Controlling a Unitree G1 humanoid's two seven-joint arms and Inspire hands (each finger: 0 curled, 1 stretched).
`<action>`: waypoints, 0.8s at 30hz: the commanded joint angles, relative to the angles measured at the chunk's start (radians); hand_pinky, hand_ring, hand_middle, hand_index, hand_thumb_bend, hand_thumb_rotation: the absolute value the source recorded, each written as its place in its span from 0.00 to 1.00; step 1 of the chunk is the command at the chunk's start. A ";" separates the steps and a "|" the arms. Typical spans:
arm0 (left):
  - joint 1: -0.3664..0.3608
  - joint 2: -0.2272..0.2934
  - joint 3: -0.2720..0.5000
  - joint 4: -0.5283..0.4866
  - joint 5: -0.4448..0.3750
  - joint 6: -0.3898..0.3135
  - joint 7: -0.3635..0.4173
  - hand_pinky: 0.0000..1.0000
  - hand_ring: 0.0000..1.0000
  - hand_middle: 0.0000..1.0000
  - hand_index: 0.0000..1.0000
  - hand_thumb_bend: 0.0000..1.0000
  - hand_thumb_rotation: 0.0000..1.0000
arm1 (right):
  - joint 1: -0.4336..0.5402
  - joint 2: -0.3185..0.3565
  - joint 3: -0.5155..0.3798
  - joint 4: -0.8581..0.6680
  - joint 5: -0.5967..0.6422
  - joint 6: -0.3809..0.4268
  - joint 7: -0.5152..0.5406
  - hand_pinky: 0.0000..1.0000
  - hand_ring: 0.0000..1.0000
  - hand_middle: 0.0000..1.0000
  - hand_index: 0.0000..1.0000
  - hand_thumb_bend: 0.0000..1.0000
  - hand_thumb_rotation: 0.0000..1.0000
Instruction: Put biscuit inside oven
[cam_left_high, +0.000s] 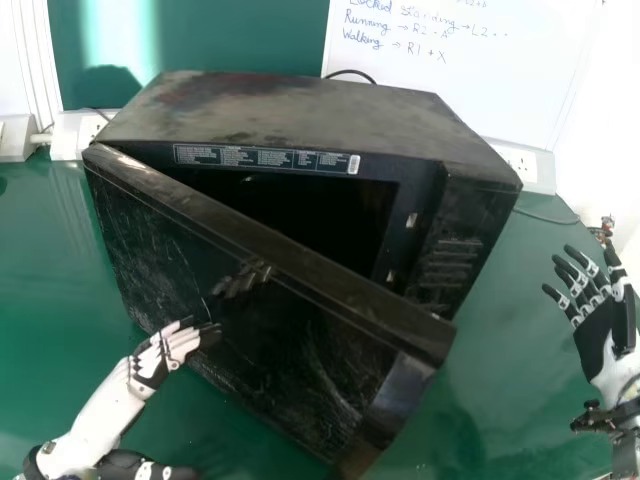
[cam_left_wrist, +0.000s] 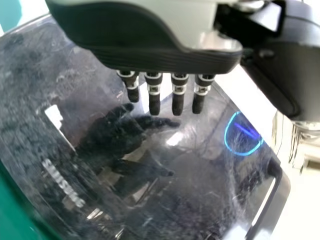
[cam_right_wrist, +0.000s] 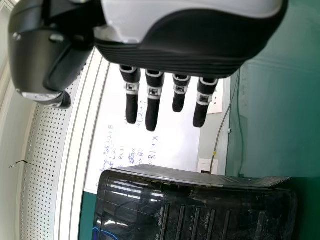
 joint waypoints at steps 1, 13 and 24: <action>0.003 0.013 0.022 -0.035 0.031 0.018 0.021 0.93 0.96 1.00 1.00 0.91 1.00 | 0.010 0.008 0.005 -0.005 -0.004 -0.016 -0.002 0.87 0.84 0.83 0.85 0.72 1.00; -0.035 0.066 -0.010 -0.133 0.086 0.149 0.018 0.81 0.90 0.95 1.00 0.99 1.00 | 0.011 0.015 0.007 0.002 -0.001 -0.014 0.005 0.87 0.84 0.84 0.86 0.72 1.00; -0.066 0.111 -0.075 -0.176 0.057 0.270 0.012 0.85 0.90 0.96 1.00 0.96 1.00 | 0.015 0.018 0.012 -0.010 -0.004 -0.007 -0.005 0.87 0.84 0.83 0.86 0.73 1.00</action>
